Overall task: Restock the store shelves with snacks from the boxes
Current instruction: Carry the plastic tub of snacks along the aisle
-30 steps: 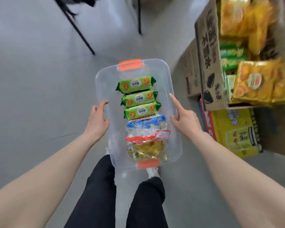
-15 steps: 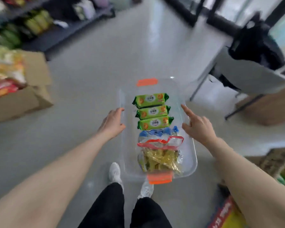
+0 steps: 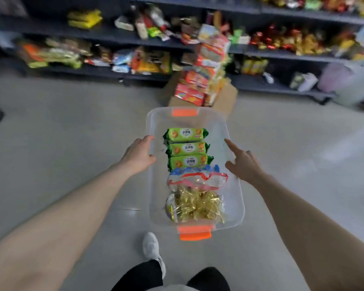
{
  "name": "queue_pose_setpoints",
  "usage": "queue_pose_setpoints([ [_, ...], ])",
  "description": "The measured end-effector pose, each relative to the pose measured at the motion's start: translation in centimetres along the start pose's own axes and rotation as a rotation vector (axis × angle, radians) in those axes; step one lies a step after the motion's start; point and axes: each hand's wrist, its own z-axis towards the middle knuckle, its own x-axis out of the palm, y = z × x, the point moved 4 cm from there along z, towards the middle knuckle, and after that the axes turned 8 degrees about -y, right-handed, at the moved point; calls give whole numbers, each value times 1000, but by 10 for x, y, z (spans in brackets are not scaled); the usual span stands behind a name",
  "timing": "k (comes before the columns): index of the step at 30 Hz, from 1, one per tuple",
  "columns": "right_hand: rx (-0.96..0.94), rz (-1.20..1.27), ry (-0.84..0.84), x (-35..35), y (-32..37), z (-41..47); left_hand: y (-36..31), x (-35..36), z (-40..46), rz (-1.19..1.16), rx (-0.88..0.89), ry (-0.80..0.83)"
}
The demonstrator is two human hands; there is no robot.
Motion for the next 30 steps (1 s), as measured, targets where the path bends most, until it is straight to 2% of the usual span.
queue_pose_setpoints([
  [6, -248, -39, 23, 21, 192, 118, 141, -105, 58, -34, -187, -119],
  [17, -512, -214, 100, 68, 459, 336, 332, -225, 200, -105, -439, -250],
  [25, -642, -220, 185, 118, 656, 476, 474, -303, 295, -182, -597, -313],
  [30, -661, -273, 201, 159, 777, 551, 580, -360, 370, -174, -603, -303],
])
